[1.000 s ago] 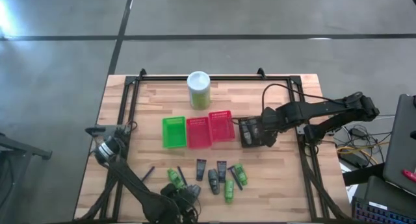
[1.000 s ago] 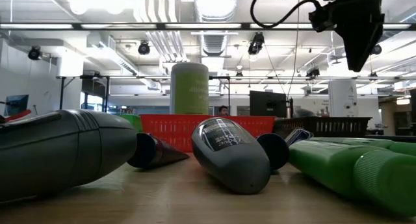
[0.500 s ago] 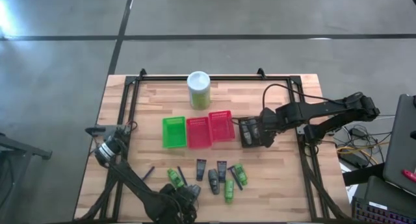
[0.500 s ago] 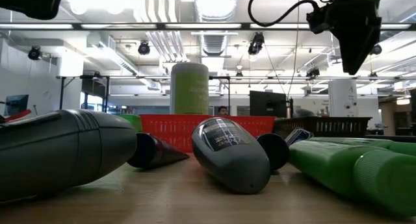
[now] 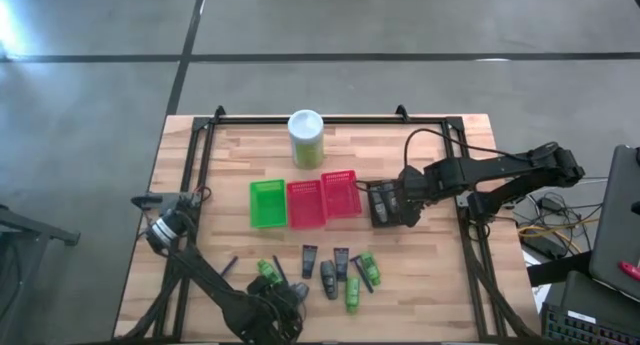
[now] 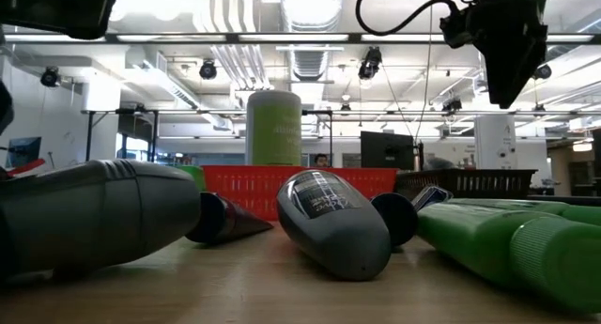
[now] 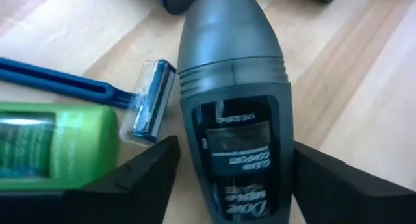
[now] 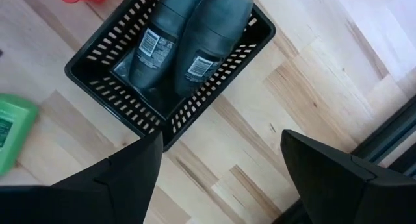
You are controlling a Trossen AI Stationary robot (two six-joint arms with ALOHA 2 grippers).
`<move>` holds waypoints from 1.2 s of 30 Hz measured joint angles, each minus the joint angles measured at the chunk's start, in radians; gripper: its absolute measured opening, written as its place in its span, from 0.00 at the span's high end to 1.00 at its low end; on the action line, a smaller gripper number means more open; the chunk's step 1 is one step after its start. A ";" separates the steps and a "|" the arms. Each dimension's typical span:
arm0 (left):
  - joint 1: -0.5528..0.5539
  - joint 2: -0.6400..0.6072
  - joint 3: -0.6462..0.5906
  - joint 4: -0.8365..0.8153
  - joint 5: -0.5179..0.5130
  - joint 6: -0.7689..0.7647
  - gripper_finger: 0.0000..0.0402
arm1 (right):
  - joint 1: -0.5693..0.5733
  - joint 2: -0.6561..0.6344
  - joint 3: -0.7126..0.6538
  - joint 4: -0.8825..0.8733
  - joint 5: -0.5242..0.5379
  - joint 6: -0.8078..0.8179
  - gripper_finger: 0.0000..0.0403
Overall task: Pick & Place Travel size toiletries
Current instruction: Put the black deodorant into the black bin
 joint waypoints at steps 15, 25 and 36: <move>0.006 -0.094 -0.004 -0.055 0.016 0.082 0.50 | 0.001 0.000 0.002 0.091 -0.158 -0.008 0.36; 0.026 -0.305 -0.004 -0.242 -0.211 0.242 0.50 | 0.000 -0.002 0.054 0.545 -0.459 -0.010 0.43; 0.193 -0.388 -0.006 -0.272 -0.331 0.684 0.50 | -0.037 0.013 0.096 0.760 -0.490 0.053 0.40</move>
